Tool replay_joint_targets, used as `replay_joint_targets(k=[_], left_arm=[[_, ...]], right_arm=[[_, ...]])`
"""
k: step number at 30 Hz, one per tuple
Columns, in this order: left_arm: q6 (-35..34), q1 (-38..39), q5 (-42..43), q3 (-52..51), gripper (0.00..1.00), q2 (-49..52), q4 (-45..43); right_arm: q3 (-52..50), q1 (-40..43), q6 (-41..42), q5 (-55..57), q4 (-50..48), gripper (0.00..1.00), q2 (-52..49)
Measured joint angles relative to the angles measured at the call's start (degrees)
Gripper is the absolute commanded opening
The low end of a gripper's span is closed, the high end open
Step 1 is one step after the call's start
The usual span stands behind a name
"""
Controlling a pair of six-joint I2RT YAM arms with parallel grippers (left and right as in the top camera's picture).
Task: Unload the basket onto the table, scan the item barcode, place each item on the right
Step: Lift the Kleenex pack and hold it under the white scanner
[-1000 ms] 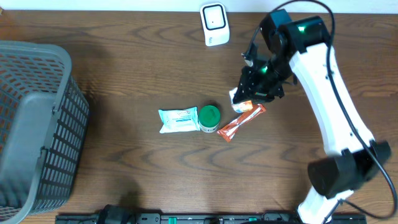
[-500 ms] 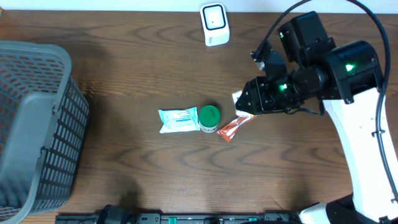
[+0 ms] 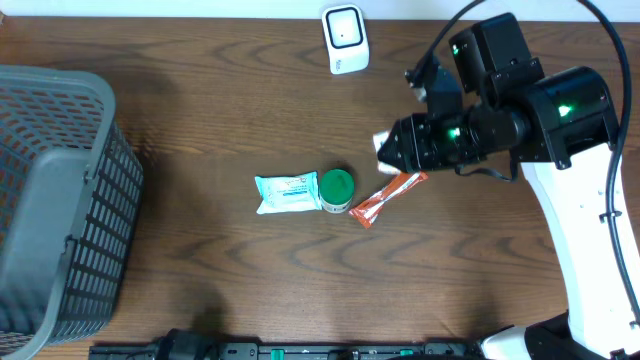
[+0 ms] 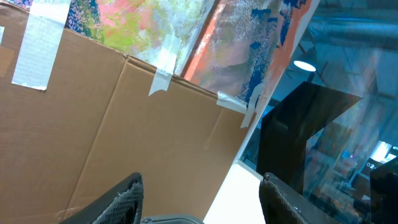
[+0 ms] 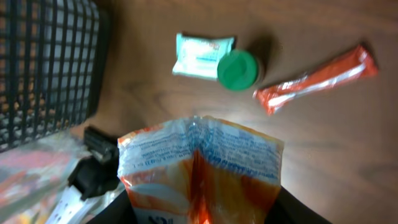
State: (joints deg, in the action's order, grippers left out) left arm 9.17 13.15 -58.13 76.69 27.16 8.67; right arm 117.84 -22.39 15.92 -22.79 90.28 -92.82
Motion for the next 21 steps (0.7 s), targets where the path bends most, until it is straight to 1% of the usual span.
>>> replay_joint_targets(k=[3, 7, 9, 12, 15, 17, 19, 21], left_arm=[[-0.4, -0.7, 0.0, 0.0, 0.61, 0.0, 0.2], [-2.2, -3.8, 0.0, 0.0, 0.61, 0.0, 1.3], [-3.5, -5.4, 0.0, 0.0, 0.61, 0.0, 1.6], [-5.6, -8.1, 0.0, 0.0, 0.61, -0.2, 1.7], [-7.8, -10.8, 0.0, 0.0, 0.61, -0.5, 2.3], [-9.4, -12.2, 0.0, 0.0, 0.61, -0.6, 2.9], [-11.3, -13.5, 0.0, 0.0, 0.61, -0.6, 3.3], [-12.7, -14.6, 0.1, 0.0, 0.61, -0.6, 3.5]], right_arm=[[0.0, -0.1, 0.0, 5.1, -5.9, 0.44, 0.0], [0.0, -0.1, 0.1, 14.2, -15.5, 0.44, 0.0], [0.0, -0.1, 0.0, 18.5, -20.3, 0.47, 0.0], [0.0, -0.1, -0.9, 21.6, -25.9, 0.50, -0.5], [0.4, -0.1, -2.7, 25.0, -33.3, 0.52, -3.6], [0.6, -0.1, -4.0, 26.3, -38.2, 0.52, -7.0], [0.6, -0.1, -5.4, 27.2, -43.5, 0.49, -11.4], [0.5, -0.1, -6.3, 27.7, -48.8, 0.51, -16.2]])
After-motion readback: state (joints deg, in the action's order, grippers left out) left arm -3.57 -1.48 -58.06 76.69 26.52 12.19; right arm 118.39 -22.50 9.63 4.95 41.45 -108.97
